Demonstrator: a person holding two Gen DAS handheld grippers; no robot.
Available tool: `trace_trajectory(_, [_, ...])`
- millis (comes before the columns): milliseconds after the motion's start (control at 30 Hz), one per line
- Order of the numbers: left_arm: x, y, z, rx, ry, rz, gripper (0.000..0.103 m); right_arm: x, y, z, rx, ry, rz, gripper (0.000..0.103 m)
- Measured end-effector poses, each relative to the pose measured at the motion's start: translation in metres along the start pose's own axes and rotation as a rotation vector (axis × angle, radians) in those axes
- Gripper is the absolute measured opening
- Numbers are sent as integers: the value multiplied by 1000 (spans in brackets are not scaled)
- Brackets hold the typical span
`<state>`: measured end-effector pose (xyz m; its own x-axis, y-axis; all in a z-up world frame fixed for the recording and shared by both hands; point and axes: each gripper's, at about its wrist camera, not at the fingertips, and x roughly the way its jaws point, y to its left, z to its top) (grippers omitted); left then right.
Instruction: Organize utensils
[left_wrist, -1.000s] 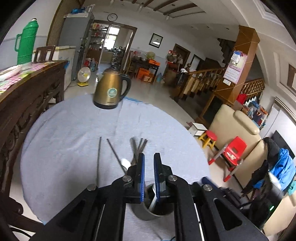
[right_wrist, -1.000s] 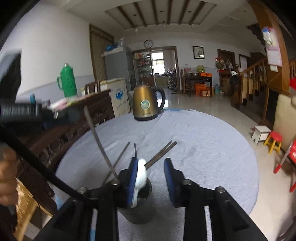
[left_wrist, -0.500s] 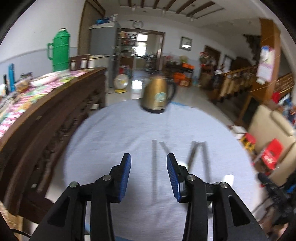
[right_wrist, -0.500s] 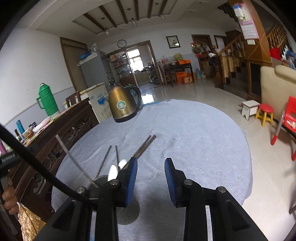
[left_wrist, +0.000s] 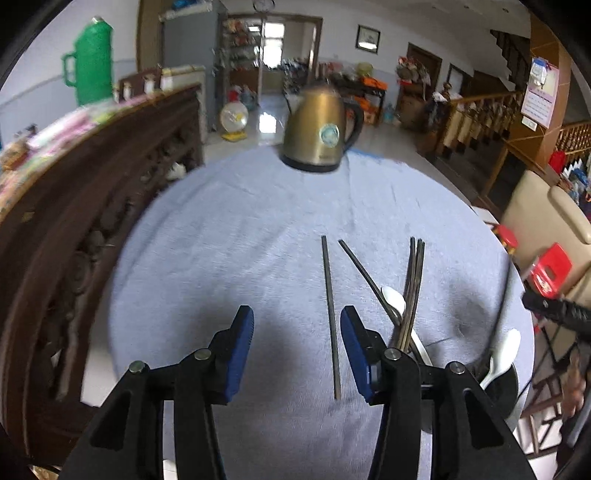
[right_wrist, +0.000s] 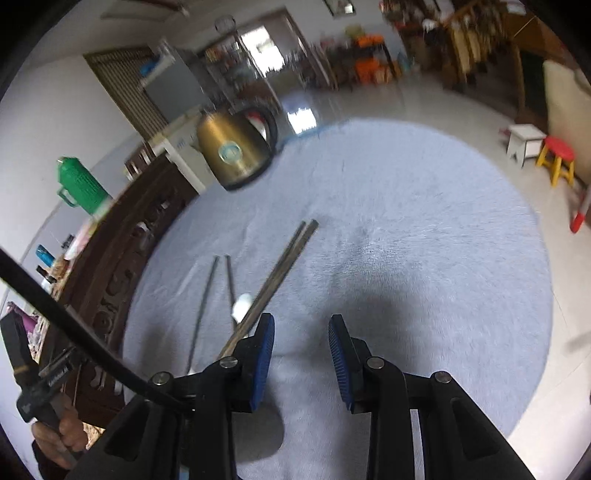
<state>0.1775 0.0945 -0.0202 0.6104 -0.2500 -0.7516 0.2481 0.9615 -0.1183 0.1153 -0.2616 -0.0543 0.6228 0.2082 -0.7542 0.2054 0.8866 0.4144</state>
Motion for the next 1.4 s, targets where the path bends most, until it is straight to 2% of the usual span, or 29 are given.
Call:
trace_trajectory(167, [49, 3, 19, 10, 82, -31, 33, 67, -10, 51, 73, 158, 37, 32])
trace_trajectory(233, [66, 3, 24, 12, 114, -34, 33, 90, -13, 63, 107, 204, 49, 28])
trace_trajectory(400, [91, 1, 30, 30, 157, -46, 33, 155, -12, 93, 149, 271, 3, 24])
trace_trajectory(533, [108, 5, 37, 26, 180, -47, 33, 189, -6, 106, 143, 308, -40, 24])
trace_trajectory(600, [115, 7, 38, 22, 189, -47, 33, 204, 3, 108, 105, 337, -94, 25])
trace_trajectory(733, [126, 6, 40, 27, 204, -50, 33, 212, 24, 109, 6, 321, -162, 26])
trace_trajectory(800, [132, 4, 41, 25, 213, -55, 33, 213, 33, 106, -54, 311, -201, 23])
trace_trajectory(933, [135, 4, 39, 30, 216, -56, 33, 205, 41, 101, -132, 292, -246, 10])
trace_trajectory(967, [135, 5, 39, 30, 217, -55, 33, 201, 37, 101, -137, 285, -248, 0])
trace_trajectory(1033, [135, 7, 40, 30, 219, -53, 33, 192, 24, 102, -112, 267, -225, 1])
trace_trajectory(1133, [138, 6, 42, 33, 225, -48, 33, 174, -4, 106, -74, 235, -277, 1])
trace_trajectory(1200, [142, 2, 45, 37, 229, -47, 33, 169, -19, 109, 6, 251, -225, 1])
trace_trajectory(1233, [143, 0, 46, 38, 229, -47, 33, 168, -22, 110, 29, 265, -186, 5])
trace_trajectory(1300, [149, -8, 51, 46, 233, -52, 33, 167, -17, 110, 47, 300, -106, 5])
trace_trajectory(1400, [161, -19, 59, 60, 248, -57, 33, 175, 1, 108, 35, 318, -88, 10])
